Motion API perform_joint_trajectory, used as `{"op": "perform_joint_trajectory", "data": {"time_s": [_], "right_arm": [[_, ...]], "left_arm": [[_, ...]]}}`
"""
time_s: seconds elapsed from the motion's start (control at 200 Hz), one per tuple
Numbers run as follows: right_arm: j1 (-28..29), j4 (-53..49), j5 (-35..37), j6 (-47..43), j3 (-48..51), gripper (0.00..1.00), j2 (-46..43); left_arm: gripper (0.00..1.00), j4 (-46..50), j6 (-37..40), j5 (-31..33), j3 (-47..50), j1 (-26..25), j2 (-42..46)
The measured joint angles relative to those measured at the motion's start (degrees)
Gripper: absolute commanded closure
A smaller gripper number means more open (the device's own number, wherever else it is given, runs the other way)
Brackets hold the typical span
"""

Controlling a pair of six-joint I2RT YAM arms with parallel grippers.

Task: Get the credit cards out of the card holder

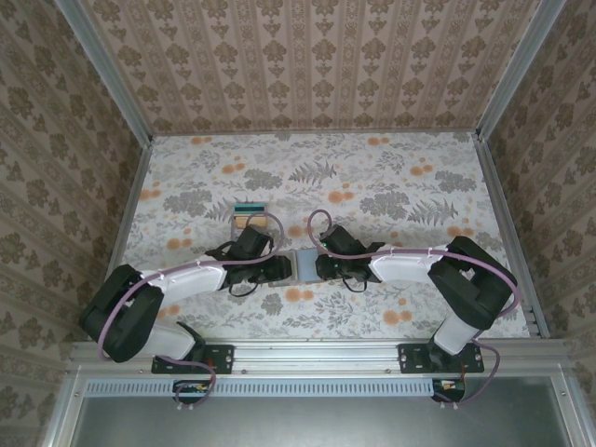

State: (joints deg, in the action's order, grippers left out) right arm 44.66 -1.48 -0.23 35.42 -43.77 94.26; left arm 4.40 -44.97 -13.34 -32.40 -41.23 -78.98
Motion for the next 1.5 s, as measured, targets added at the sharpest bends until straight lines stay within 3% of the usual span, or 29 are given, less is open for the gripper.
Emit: {"op": "perform_joint_trajectory", "data": {"time_s": [0.585,0.685,0.75,1.17,1.5], "right_arm": [[0.00,0.04,0.00,0.00,0.00,0.76,0.11],[0.00,0.04,0.00,0.00,0.00,0.76,0.11],[0.00,0.04,0.00,0.00,0.00,0.76,0.11],[0.00,0.66,0.31,0.85,0.61,0.75,-0.33],[-0.59,1.07,3.10,1.73,4.24,0.73,-6.51]], "left_arm": [[0.42,-2.36,-0.22,-2.32,0.00,-1.49,-0.07],[0.22,-2.47,-0.46,-2.51,0.00,-1.51,-0.07],[0.16,-2.84,-0.42,-2.82,-0.24,-1.62,-0.04],[0.28,-2.34,0.15,-2.29,-3.87,-4.68,-0.46],[0.37,-4.15,0.22,-2.56,-9.18,-6.93,-7.45]]}}
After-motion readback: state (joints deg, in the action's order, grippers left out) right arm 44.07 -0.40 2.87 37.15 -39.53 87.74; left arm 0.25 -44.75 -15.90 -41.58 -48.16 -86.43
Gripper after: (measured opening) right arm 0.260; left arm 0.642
